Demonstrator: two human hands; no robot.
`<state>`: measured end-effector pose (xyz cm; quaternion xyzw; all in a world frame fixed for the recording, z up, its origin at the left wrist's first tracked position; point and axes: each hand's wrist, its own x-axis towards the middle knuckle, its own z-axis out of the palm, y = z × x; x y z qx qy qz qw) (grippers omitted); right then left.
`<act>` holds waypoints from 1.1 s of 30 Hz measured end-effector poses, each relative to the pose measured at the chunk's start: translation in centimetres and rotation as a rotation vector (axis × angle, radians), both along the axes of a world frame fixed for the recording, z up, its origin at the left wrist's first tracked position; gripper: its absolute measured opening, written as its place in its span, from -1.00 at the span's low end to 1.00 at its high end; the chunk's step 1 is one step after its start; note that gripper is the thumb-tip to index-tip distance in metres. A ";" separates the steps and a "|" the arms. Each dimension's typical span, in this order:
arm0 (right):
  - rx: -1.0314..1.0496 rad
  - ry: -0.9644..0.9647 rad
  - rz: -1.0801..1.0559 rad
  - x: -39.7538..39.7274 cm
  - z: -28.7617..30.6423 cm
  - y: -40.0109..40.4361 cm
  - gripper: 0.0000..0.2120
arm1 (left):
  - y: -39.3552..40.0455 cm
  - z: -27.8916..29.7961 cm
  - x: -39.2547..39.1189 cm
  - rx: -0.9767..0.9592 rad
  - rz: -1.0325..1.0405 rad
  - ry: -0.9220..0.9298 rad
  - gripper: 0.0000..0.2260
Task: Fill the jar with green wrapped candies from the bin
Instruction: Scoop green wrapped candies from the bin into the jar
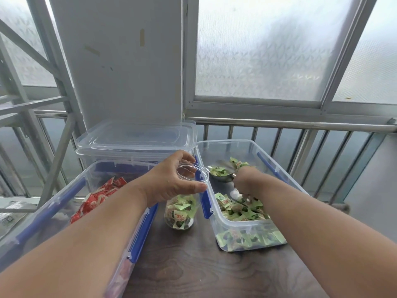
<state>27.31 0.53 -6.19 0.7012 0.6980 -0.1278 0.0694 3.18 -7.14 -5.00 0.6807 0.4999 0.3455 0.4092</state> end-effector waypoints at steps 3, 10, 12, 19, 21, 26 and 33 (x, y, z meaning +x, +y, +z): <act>0.099 0.073 -0.034 0.2 0.8 -0.1 -0.68 | 0.1 -0.2 0.0 -0.010 0.002 -0.018 -0.37; 0.178 0.167 -0.062 1.6 1.9 0.9 -0.66 | 0.0 -0.3 -0.2 0.024 0.043 0.000 -0.17; 0.198 0.204 -0.085 1.9 2.6 0.4 -0.68 | -0.1 -0.2 -0.1 0.025 0.051 0.004 -0.13; 0.245 0.363 -0.013 2.5 5.3 -1.7 -0.78 | 0.1 -0.1 0.0 0.058 0.094 0.046 0.21; 0.274 0.390 0.000 2.6 5.8 -1.8 -0.77 | 0.1 -0.2 0.0 0.062 0.113 0.037 0.24; 0.381 0.338 0.048 2.7 8.7 -2.1 -0.78 | 0.2 -0.1 -0.1 0.046 0.126 0.014 0.24; 0.508 -0.024 0.254 2.4 13.1 -2.6 -0.76 | 0.4 -0.3 -0.3 0.042 0.136 0.010 0.19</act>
